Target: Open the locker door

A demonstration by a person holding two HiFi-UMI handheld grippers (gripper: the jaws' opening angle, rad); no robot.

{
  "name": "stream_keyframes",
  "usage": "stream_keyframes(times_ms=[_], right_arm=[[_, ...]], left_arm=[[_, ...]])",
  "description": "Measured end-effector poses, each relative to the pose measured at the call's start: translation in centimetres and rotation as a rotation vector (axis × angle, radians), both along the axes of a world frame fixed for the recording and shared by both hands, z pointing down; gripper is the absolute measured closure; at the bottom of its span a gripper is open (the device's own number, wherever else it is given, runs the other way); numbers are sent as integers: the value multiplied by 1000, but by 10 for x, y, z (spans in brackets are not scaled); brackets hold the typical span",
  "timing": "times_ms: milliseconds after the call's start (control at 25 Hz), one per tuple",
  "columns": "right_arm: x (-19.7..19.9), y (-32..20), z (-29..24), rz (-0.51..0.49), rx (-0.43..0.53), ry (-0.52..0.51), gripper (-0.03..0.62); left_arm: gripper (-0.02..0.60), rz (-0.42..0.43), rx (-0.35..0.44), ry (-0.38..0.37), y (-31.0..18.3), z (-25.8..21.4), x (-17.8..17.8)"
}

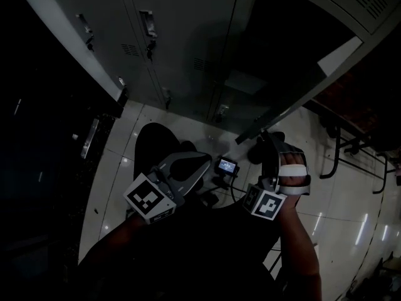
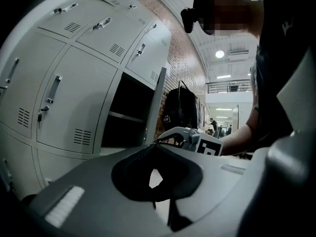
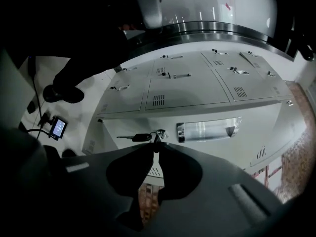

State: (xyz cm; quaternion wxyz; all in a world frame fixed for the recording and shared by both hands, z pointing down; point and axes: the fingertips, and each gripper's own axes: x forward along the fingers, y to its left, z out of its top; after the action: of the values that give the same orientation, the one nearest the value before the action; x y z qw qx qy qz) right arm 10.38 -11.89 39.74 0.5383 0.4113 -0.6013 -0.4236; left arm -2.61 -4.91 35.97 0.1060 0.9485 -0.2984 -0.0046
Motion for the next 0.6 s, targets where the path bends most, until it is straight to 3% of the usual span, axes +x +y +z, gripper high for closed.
stream_keyframes(times_ms=[600], right_arm=[[111, 46, 3, 159, -3, 17, 564]], left_arm=[[569, 87, -3, -15, 6, 0, 44]])
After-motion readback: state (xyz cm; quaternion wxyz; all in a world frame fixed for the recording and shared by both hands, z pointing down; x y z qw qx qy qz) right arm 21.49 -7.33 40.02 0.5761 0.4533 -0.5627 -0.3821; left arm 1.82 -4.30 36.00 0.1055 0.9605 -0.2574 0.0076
